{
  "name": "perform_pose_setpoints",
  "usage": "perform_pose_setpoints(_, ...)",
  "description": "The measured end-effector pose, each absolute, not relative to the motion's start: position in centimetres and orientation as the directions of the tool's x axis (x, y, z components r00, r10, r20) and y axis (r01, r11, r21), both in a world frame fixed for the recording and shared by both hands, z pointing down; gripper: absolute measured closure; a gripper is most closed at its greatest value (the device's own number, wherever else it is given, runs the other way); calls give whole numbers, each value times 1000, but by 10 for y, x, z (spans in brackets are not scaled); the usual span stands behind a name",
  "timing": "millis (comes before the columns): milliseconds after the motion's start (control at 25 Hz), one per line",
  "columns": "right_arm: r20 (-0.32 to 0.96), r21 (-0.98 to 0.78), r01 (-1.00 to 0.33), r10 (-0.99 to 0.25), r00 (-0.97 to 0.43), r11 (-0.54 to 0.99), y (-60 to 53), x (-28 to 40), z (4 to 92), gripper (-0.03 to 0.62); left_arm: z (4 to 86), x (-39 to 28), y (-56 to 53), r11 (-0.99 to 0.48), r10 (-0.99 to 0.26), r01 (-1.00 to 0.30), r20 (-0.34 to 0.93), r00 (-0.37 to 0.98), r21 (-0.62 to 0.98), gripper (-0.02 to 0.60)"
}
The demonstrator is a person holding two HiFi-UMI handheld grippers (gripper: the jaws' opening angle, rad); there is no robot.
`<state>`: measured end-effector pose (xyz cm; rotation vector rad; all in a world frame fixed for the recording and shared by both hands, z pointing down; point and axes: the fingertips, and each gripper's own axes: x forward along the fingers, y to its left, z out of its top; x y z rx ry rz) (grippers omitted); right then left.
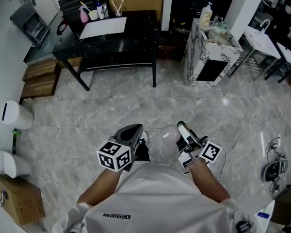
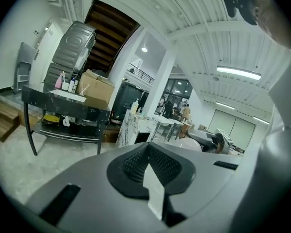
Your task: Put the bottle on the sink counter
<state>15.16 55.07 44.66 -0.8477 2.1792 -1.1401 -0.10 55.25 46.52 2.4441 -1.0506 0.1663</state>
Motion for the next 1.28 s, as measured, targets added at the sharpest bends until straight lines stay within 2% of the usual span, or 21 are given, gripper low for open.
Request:
perform_pose_setpoints(640, -104, -838, -336, -729, -676, 431, 366, 120, 432, 442, 455, -23, 361, -616, -634, -680, 262, 728, 399, 569)
perform_pose_setpoints(1280, -64, -823, -384, -741, -669, 418, 244, 76, 436, 442, 461, -55, 234, -670, -575, -633, 268, 773, 388, 569)
